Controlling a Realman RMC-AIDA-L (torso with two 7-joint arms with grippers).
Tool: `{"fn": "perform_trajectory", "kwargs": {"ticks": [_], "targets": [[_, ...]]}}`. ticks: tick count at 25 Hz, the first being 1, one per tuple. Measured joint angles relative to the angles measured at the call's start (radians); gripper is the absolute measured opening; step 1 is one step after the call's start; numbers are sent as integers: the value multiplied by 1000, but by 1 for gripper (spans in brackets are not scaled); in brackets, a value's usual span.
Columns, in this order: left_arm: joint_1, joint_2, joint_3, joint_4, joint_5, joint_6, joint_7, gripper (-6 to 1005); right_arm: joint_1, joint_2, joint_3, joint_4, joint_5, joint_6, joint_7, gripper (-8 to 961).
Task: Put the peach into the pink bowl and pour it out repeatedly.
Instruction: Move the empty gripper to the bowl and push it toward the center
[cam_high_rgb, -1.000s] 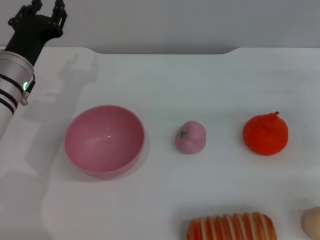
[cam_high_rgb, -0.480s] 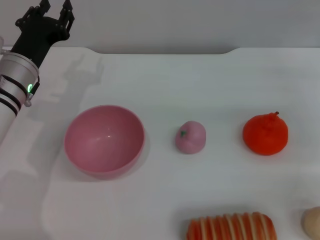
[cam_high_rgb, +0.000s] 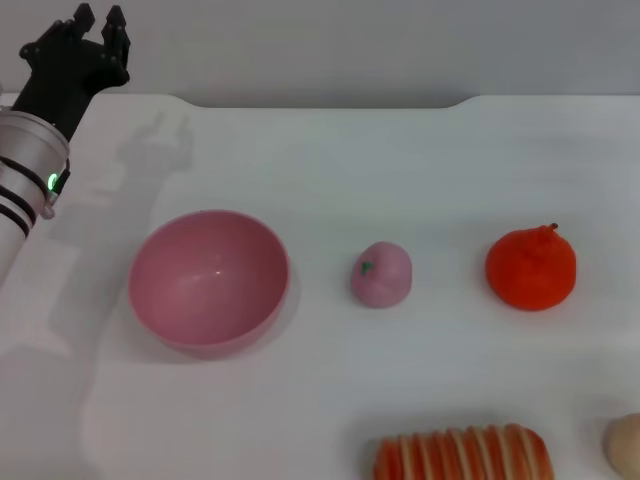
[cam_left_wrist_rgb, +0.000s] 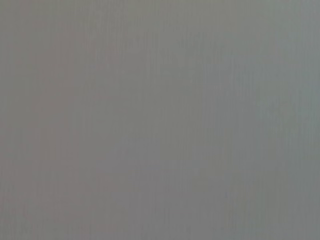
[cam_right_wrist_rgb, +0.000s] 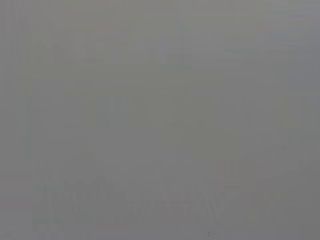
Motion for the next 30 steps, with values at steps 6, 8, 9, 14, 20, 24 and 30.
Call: {"fn": "perform_trajectory", "kwargs": {"ticks": [6, 8, 9, 14, 20, 24, 30], "targets": [[2, -5, -5, 19, -2, -1, 31, 336, -32, -1, -5, 2, -9, 7, -3, 414], [2, -5, -10, 19, -3, -9, 24, 375, -51, -3, -6, 3, -16, 8, -6, 414], [2, -5, -10, 22, -3, -15, 13, 413, -60, -3, -7, 2, -25, 8, -6, 414], [2, 15, -2, 80, 43, -64, -185, 591, -111, -11, -8, -4, -78, 10, -7, 414], [-31, 86, -14, 228, 420, -87, -679, 693, -169, -24, -10, -20, -145, 6, 16, 414], [-71, 123, -94, 331, 795, -63, -1059, 690, -183, -39, -10, -22, -201, 9, 20, 414], [-114, 172, -284, 430, 1372, 70, -1600, 685, -176, -67, -22, -14, -255, 12, 21, 414]]}}
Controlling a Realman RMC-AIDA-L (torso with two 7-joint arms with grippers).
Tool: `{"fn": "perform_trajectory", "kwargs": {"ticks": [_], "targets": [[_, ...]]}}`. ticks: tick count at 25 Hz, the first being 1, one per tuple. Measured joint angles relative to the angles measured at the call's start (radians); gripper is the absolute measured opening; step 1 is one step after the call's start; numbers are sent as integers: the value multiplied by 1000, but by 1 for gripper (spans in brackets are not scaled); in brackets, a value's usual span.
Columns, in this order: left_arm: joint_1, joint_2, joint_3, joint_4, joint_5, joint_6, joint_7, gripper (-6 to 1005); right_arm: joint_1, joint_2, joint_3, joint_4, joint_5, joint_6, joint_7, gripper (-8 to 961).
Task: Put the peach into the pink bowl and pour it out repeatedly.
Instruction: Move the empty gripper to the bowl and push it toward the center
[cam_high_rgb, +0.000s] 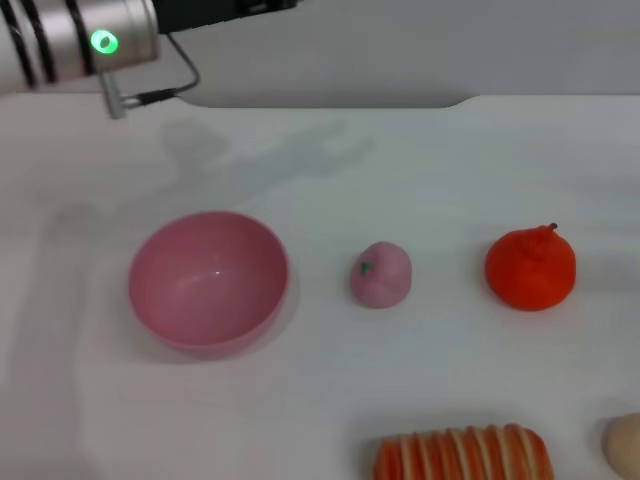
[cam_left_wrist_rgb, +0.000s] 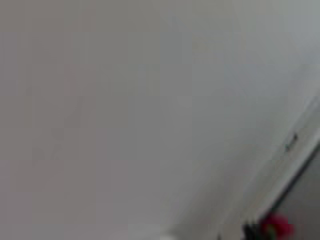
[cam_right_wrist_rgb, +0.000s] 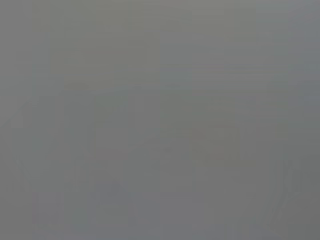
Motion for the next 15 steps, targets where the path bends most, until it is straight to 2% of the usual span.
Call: {"fn": "perform_trajectory", "kwargs": {"ticks": [1, 3, 4, 5, 7, 8, 11, 15], "targets": [[-2, 9, -64, 38, 141, 48, -110, 684, 2, -6, -6, 3, -1, 1, 0, 414], [-2, 9, -64, 38, 141, 48, -110, 683, 9, -19, -16, 9, -2, 2, 0, 414], [1, 22, -214, 178, 515, 198, -370, 682, 12, -22, -18, 11, -2, 2, 0, 414], [1, 22, -214, 178, 515, 198, -370, 681, 16, -26, -20, 14, -2, 2, -1, 414], [22, 20, -316, 397, 864, 349, -611, 679, 23, -31, -22, 18, -3, 3, -5, 413], [26, 18, -338, 456, 948, 388, -673, 678, 28, -32, -24, 20, -3, 3, -6, 413], [25, 12, -375, 544, 1102, 477, -784, 676, 38, -33, -25, 21, -3, 4, -8, 413], [-3, -1, -378, 590, 1255, 577, -862, 673, 46, -33, -25, 21, -4, 4, -8, 413]]}}
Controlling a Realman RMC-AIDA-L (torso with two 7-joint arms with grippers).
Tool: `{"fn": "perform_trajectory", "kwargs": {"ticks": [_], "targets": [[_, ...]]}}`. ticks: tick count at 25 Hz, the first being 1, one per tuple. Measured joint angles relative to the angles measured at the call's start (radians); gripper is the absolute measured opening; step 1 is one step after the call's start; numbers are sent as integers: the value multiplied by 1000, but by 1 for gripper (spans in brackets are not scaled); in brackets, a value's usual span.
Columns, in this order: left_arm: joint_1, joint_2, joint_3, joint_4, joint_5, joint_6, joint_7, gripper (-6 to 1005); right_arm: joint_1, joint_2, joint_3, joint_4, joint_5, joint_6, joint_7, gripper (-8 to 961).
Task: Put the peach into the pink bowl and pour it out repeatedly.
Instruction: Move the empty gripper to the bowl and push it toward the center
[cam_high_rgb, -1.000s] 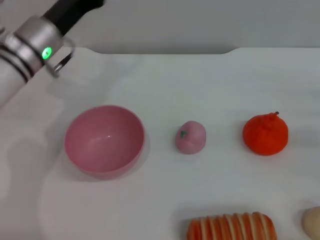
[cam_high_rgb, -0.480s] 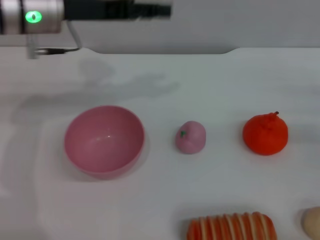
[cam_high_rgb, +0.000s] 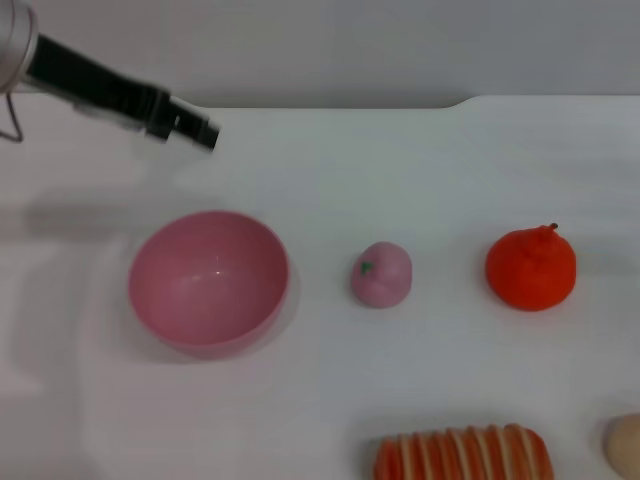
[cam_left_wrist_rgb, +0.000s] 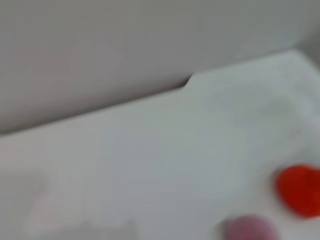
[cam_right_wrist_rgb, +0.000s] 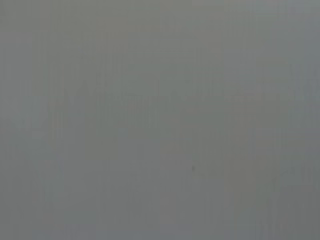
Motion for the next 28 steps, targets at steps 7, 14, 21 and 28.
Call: {"fn": "perform_trajectory", "kwargs": {"ticks": [7, 14, 21, 28], "targets": [[-42, -99, 3, -5, 312, 0, -21, 667, 5, 11, 0, 0, -1, 0, -1, 413], [-47, -162, 33, -48, 462, -65, -15, 661, 8, 25, 1, 0, -1, 0, -22, 413], [-42, -160, 63, -110, 473, -93, -11, 655, 11, 32, 2, 0, -1, 0, -24, 413], [-36, -158, 80, -160, 490, -129, -9, 649, 21, 37, 0, 1, -1, 0, -25, 413]]}}
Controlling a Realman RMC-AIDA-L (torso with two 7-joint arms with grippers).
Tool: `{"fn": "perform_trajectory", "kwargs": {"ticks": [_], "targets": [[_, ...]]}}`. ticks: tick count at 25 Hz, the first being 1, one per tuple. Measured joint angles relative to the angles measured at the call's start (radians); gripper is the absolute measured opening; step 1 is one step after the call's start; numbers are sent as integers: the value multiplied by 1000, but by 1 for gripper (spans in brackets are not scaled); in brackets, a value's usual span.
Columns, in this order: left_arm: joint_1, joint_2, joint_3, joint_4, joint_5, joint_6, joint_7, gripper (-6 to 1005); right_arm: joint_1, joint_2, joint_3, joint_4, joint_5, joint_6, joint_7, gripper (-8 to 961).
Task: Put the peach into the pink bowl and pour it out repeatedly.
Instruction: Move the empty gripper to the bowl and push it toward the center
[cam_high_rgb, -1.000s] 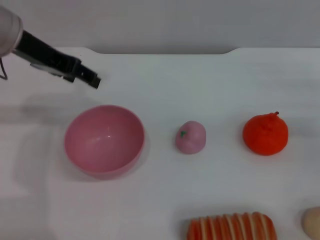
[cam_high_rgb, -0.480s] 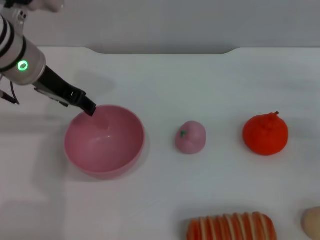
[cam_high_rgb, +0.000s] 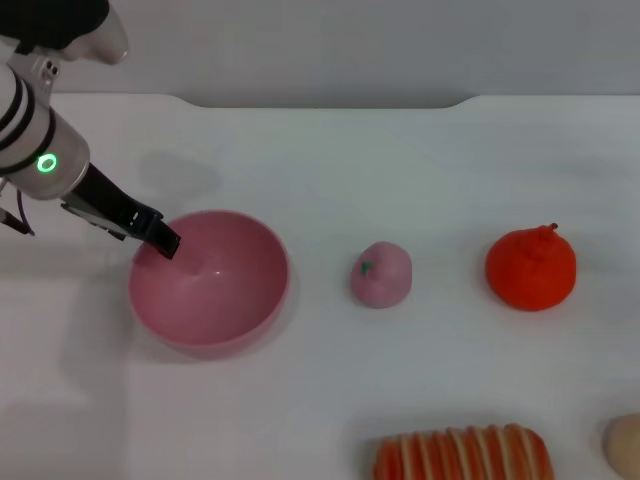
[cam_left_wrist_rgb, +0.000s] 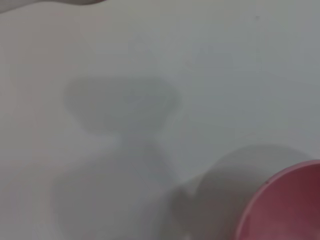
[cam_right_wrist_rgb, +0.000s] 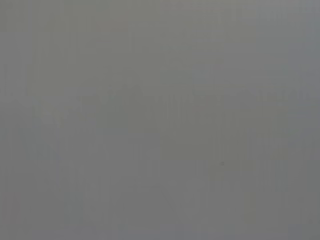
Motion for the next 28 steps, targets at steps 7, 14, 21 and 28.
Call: {"fn": "perform_trajectory", "kwargs": {"ticks": [7, 14, 21, 28], "targets": [[6, -1, 6, -38, 9, -34, 2, 644, 4, 1, 0, 10, 0, 0, 0, 413], [14, -6, 25, -76, 8, -67, 2, 638, 9, -2, 1, 14, 0, 1, -1, 413], [23, -7, 26, -87, 5, -84, 1, 632, 11, -3, 1, 15, 0, 3, -2, 413], [26, -7, 27, -87, 8, -102, -19, 626, 11, -4, 2, 15, 0, 3, -2, 413]]}}
